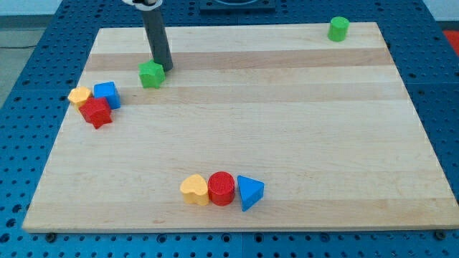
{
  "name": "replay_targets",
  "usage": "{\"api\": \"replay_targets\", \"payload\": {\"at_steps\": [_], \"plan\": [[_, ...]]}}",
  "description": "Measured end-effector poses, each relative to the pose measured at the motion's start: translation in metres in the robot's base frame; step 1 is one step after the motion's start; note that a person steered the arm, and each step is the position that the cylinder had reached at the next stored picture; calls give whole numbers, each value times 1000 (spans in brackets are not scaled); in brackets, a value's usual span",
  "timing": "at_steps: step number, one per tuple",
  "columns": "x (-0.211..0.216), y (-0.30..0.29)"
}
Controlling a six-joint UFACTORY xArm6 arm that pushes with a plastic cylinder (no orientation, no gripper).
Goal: Push the green circle towards to the left side
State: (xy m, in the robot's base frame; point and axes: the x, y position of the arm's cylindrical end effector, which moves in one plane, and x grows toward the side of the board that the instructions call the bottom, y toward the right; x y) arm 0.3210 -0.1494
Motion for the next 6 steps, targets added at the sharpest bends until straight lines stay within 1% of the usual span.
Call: {"api": "replay_targets", "payload": {"at_steps": [2,3,4,6], "plan": [[39,-17],[51,-19],[56,1],[51,180]]}}
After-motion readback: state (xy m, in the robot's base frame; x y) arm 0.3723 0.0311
